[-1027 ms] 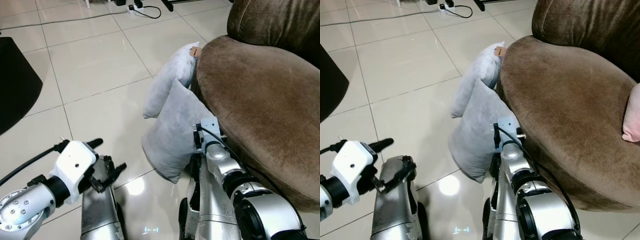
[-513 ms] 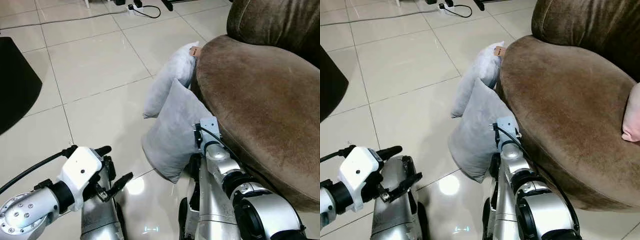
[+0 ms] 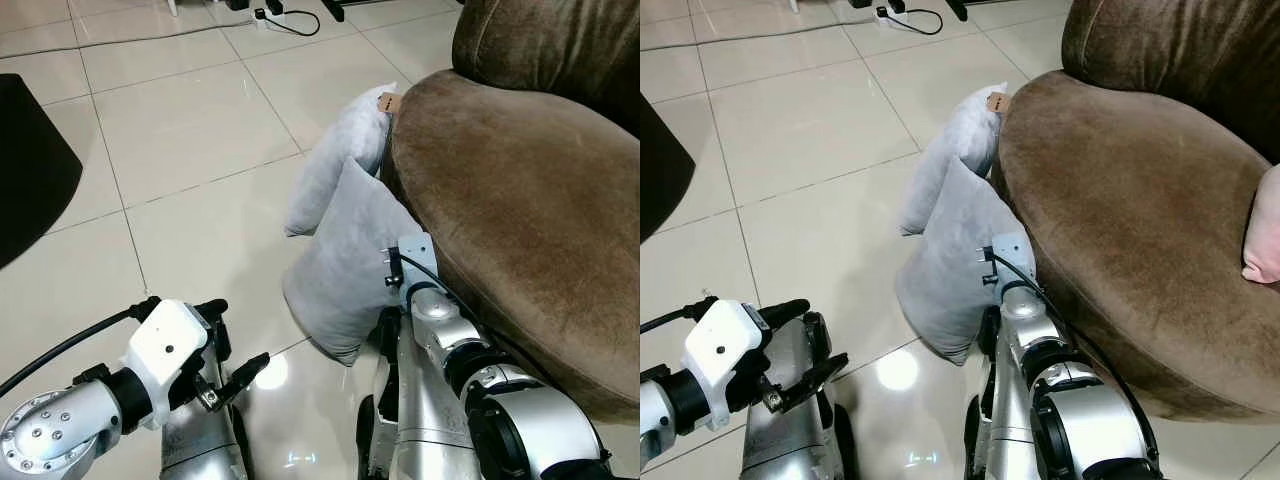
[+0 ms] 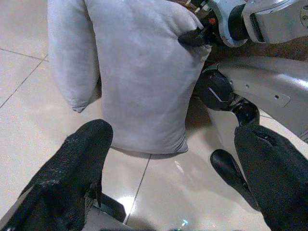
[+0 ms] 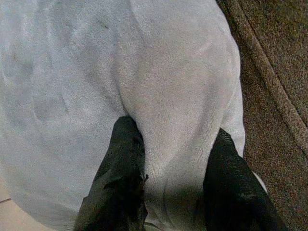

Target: Move the pillow to the sofa from floor

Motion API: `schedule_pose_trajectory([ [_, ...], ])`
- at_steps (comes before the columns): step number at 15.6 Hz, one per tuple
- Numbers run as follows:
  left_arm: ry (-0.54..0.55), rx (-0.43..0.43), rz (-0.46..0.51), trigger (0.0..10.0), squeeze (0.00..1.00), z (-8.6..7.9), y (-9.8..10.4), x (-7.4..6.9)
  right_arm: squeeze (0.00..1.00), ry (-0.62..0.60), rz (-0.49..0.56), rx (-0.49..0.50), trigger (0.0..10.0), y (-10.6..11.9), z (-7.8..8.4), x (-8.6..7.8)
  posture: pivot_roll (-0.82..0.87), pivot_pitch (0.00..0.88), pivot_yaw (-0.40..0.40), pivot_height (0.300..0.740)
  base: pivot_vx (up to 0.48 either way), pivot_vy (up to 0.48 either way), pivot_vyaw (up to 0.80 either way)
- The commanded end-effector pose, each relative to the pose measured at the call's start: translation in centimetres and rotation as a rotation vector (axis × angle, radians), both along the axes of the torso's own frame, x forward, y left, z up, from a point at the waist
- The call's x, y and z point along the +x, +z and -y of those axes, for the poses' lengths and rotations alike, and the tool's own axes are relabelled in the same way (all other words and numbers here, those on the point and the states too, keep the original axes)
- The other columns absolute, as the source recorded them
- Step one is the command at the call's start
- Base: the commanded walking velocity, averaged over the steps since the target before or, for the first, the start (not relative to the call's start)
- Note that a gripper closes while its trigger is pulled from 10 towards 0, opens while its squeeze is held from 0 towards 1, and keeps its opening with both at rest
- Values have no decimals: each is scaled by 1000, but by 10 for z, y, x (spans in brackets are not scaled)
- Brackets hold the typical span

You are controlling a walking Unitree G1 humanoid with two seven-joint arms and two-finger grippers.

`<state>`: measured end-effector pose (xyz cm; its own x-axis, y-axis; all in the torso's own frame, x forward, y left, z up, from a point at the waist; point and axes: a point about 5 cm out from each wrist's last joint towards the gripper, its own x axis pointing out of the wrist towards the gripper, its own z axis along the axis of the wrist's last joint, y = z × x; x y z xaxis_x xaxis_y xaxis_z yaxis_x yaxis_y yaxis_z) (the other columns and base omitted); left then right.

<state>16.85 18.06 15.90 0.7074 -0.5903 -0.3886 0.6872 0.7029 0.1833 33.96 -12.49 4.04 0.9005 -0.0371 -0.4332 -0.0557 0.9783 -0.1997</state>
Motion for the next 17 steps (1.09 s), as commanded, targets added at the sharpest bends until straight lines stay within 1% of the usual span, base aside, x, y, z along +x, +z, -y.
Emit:
schedule_pose_trajectory([
  [1,-14,-9,-9,10000,0,2,-2,0,0,11,-38,3,0,-7,-1,-4,81,155,-70,445,0,0,0],
  [4,-15,-8,-6,10000,0,1,-5,3,0,31,-45,28,0,-10,-7,-8,76,118,-72,445,0,0,0],
  [6,-11,3,11,10000,0,-3,-6,7,0,62,-56,92,0,-14,-14,-12,72,70,-75,445,0,0,0],
  [7,1,11,27,10000,0,-5,-6,11,0,112,-52,128,0,-15,-21,-14,71,33,-78,445,0,0,0],
  [8,12,15,38,10000,0,-7,-7,15,0,161,-45,150,0,-15,-26,-16,67,14,-78,445,0,0,0],
  [10,34,13,59,10000,0,-7,-10,23,0,216,-15,207,0,-11,-30,-17,46,0,-71,445,0,0,0],
  [11,96,11,85,10000,0,-14,-12,26,0,242,60,294,0,5,-31,-18,26,0,-60,445,0,0,0],
  [13,132,13,100,10000,0,-18,-14,31,0,255,107,335,0,16,-30,-19,18,0,-51,445,0,0,0],
  [14,164,5,132,10000,0,-19,-14,38,0,246,156,371,0,28,-24,-21,16,0,-51,445,0,0,0],
  [15,201,-16,173,10000,0,-18,-11,48,0,252,225,419,0,47,-19,-24,12,0,-50,445,0,0,0],
  [16,226,-28,203,10000,0,-18,-8,55,0,261,268,451,0,61,-17,-26,6,0,-49,445,0,0,0],
  [17,280,-48,239,10000,0,-21,-4,62,0,256,321,488,0,79,-14,-30,-4,0,-46,445,0,0,0],
])
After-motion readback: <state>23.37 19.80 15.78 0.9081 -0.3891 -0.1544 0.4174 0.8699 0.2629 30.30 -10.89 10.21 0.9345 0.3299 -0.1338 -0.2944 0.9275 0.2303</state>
